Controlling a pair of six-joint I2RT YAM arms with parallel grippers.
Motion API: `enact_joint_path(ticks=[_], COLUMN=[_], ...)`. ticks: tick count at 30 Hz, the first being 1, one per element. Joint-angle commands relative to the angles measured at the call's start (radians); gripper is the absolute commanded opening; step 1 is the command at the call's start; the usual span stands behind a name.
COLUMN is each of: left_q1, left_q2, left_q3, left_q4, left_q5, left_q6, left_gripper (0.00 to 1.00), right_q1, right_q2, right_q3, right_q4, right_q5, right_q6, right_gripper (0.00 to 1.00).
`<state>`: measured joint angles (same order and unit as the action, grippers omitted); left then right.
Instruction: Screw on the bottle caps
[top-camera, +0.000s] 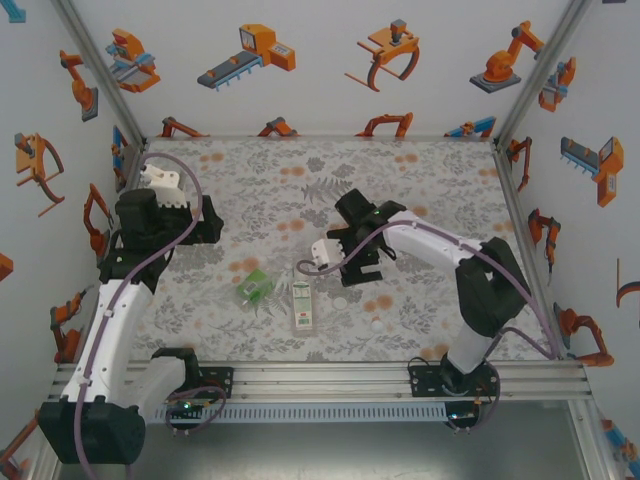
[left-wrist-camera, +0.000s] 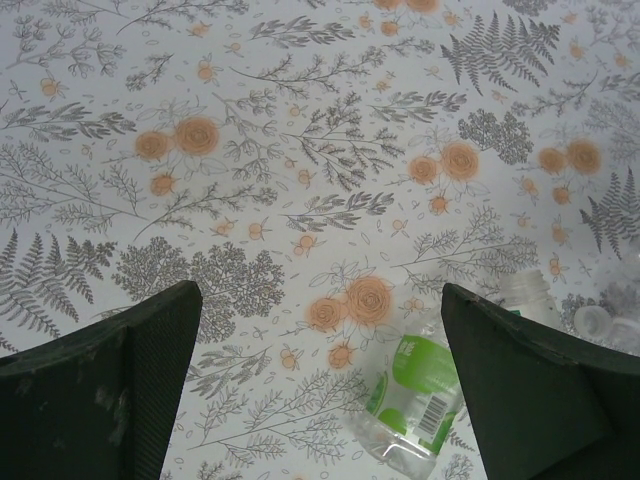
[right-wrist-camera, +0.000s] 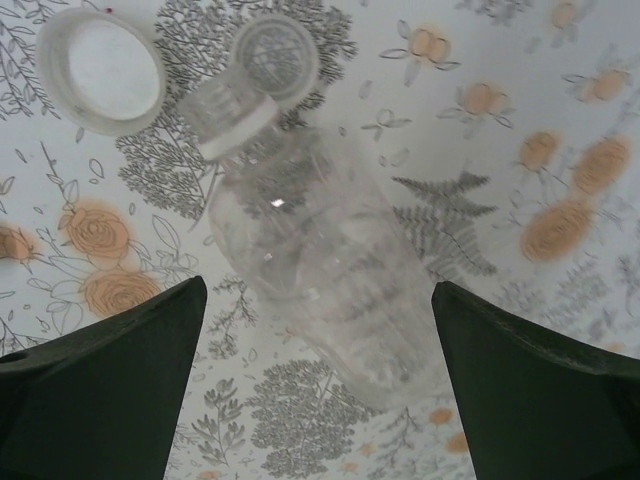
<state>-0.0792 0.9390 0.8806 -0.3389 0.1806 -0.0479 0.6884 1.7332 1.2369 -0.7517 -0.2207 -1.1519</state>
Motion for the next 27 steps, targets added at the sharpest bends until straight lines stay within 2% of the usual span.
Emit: enact_joint_path(ticks=[1, 10, 15, 22, 24, 27], left_q1=[-0.002, -0.002, -0.002, -0.002, -0.002, -0.004], left_q2=[-0.011, 0.018, 0.024, 0.022, 0.018, 0.015], left_q3=[-0.006, 0.0, 0.001, 0.003, 0.0, -0.003], left_q4=[-0.014, -0.021, -0.024, -0.032, -0.034, -0.028], left_q5=[0.005, 0.015, 0.015, -0.002, -0.005, 0.002], left_q6=[0.015, 0.01, 0.012, 0.02, 0.022, 0.023], left_gripper=[0.97, 0.97, 0.97, 0.97, 0.97, 0.97], right_q1=[0.013, 0.02, 0.02, 0.02, 0.019, 0.016], right_q2=[0.042, 0.11, 0.129, 0.142, 0.122, 0.066], right_q3=[0.024, 0.013, -0.013, -0.03, -0.041, -0.075], right_q4=[-0.058, -0.016, 0.034, 0.075, 0.09, 0.139], right_q5=[-0.032, -0.082, -0.08, -0.094, -0.088, -0.092], right_q6=[-0.029, -0.001, 0.016, 0.067, 0.095, 0.154], right_gripper=[0.86, 0.77, 0.77, 0.63, 0.57, 0.54])
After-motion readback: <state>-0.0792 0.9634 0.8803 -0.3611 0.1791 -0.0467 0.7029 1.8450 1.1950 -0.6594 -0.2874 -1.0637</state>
